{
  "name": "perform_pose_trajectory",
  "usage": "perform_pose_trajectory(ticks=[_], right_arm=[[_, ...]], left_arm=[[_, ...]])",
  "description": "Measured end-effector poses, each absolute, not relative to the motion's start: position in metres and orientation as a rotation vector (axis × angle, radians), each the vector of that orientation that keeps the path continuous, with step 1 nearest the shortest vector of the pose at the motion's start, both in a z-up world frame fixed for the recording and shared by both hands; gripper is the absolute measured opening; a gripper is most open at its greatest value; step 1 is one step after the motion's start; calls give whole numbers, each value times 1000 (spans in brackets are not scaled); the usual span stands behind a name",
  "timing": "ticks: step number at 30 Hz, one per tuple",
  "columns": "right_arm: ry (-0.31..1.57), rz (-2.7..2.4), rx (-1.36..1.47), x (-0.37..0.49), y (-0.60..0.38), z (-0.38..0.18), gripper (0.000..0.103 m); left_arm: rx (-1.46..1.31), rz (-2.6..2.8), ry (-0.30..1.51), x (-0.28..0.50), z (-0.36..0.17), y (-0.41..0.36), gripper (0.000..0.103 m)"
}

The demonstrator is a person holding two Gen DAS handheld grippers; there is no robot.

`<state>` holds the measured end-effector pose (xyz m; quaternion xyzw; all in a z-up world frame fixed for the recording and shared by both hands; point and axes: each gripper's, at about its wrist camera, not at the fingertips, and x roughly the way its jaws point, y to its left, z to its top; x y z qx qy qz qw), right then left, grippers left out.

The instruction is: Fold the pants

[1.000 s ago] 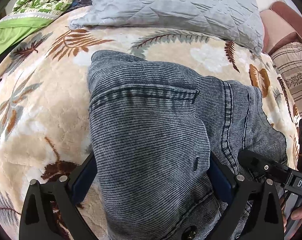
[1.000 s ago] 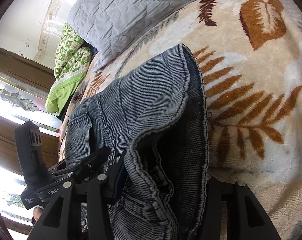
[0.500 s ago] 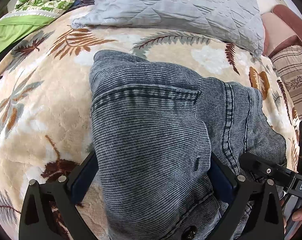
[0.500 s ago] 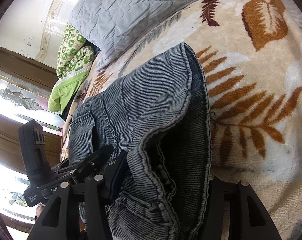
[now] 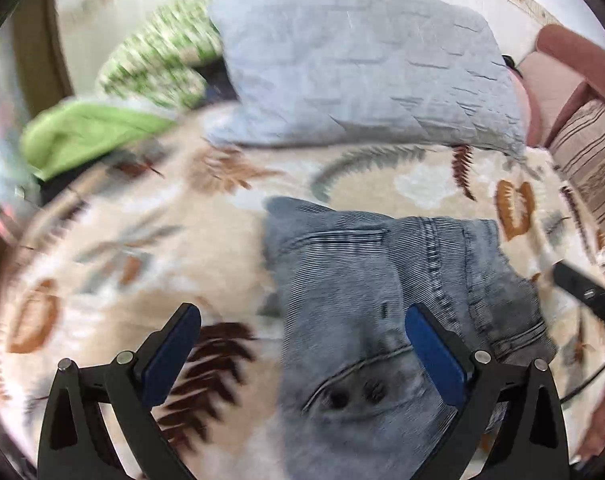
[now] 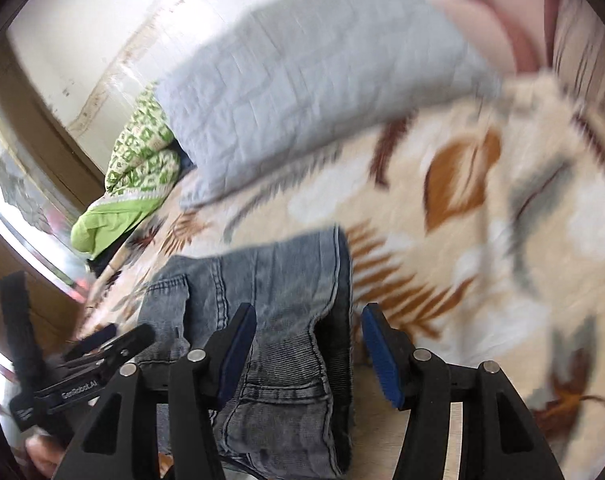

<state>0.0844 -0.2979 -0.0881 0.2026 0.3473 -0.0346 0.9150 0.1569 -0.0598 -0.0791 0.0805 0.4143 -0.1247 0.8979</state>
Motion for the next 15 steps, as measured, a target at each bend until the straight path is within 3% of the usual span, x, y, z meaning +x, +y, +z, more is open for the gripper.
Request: perform_pose_trajectory(ticks=[7,15], right_arm=[[551,-62,268,34,-250,-59,61],[484,-136,199,-13,-236,-57,64]], left_arm=[[160,-145,754,110,-45,-45,102],[137,-130,657,78,-25,-42,102]])
